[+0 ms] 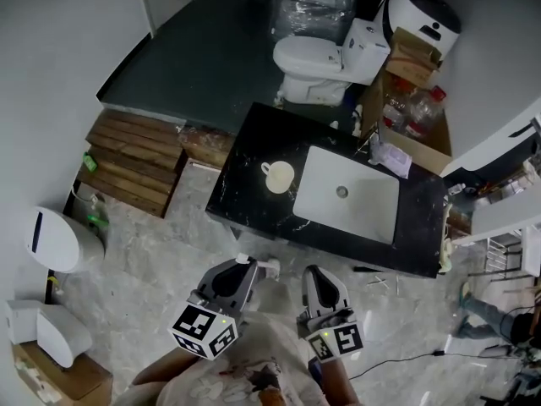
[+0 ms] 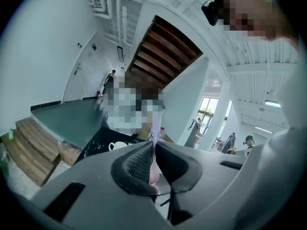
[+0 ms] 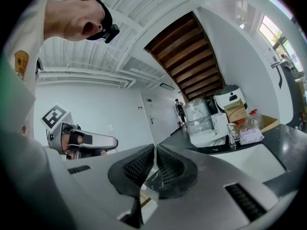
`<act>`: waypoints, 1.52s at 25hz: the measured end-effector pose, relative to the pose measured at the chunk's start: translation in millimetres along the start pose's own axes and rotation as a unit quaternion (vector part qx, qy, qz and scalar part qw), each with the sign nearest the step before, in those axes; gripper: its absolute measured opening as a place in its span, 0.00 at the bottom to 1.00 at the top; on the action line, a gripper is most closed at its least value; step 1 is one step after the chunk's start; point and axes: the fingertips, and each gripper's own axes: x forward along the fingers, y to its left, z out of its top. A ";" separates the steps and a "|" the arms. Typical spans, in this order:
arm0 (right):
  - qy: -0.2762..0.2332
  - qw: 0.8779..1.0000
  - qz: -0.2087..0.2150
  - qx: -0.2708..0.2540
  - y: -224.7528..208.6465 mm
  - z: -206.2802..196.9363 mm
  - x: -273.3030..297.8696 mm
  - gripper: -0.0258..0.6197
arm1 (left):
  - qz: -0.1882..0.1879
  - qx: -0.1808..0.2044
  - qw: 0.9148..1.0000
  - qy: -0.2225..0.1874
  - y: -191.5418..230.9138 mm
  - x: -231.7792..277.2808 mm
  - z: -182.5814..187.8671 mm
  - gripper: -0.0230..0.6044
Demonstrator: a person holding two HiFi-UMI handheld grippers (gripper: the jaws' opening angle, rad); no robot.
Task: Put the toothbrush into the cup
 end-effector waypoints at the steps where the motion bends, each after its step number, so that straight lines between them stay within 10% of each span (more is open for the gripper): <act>1: -0.001 1.000 0.003 -0.001 -8.2 4.8 3.7 0.09 | 0.001 0.002 1.000 -0.002 -2.5 8.8 5.3 0.09; 12: 0.004 1.000 0.014 0.005 -23.8 19.7 33.7 0.09 | -0.001 -0.003 1.000 -0.010 -2.0 39.6 22.8 0.09; 38: 0.061 0.986 0.152 -0.003 -78.7 28.7 166.6 0.09 | 0.148 -0.010 0.988 -0.051 86.5 133.0 57.6 0.09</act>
